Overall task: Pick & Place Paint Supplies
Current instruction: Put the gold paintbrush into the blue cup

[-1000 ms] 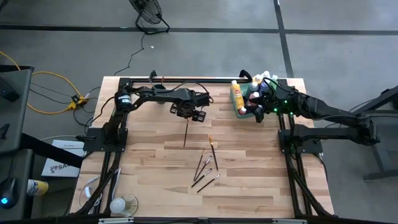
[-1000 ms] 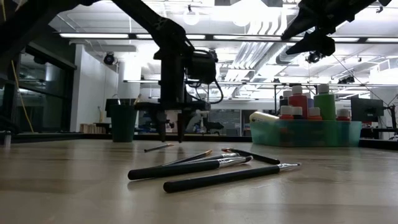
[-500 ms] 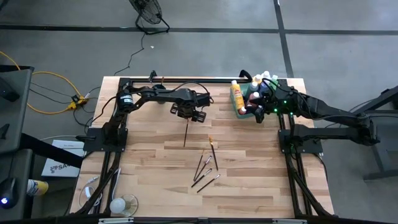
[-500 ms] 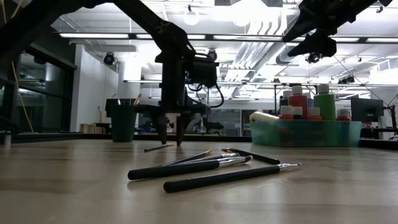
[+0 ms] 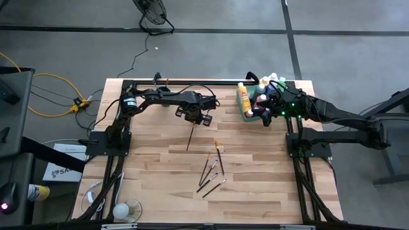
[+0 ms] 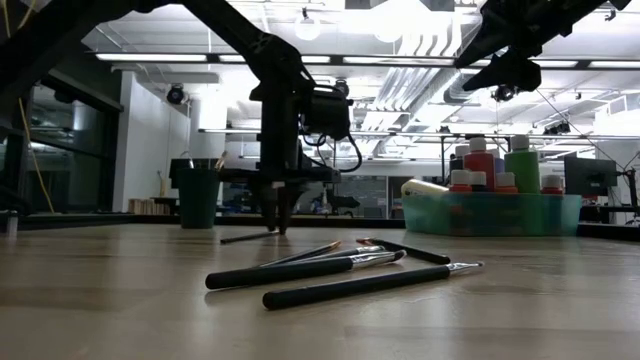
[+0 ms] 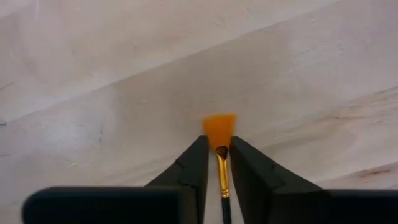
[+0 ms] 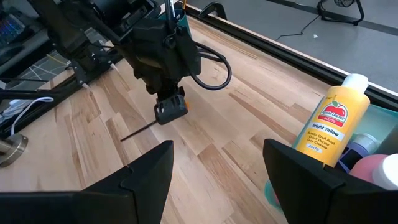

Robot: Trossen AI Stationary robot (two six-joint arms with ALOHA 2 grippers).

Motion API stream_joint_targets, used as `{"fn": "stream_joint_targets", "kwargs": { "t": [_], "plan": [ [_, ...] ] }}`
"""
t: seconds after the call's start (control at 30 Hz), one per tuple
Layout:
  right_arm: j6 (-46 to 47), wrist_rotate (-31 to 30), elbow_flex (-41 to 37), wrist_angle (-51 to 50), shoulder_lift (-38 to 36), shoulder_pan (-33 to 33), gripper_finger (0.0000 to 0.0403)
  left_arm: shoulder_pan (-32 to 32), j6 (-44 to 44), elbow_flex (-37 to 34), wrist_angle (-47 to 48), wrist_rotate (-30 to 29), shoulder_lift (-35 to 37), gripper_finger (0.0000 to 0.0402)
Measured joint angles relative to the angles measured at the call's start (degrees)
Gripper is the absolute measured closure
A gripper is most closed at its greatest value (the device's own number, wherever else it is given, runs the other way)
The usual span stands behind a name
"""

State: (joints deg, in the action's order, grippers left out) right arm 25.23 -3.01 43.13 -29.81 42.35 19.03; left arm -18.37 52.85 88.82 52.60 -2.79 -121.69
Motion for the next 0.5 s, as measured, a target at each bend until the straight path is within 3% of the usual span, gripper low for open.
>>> {"fn": "stream_joint_targets", "kwargs": {
  "t": [0.2, 0.5],
  "plan": [
    [0.0, 0.0, 0.0, 0.0, 0.0, 0.0, 0.0160, 0.0, -1.1, -0.1, -0.1, 0.6, 0.0, 0.0393],
    [-1.3, 0.1, 0.0, 0.0, 0.0, 0.0, 0.0160, 0.0, -3.5, 1.3, 1.0, 0.9, 0.2, 0.0401]
  ]
}}
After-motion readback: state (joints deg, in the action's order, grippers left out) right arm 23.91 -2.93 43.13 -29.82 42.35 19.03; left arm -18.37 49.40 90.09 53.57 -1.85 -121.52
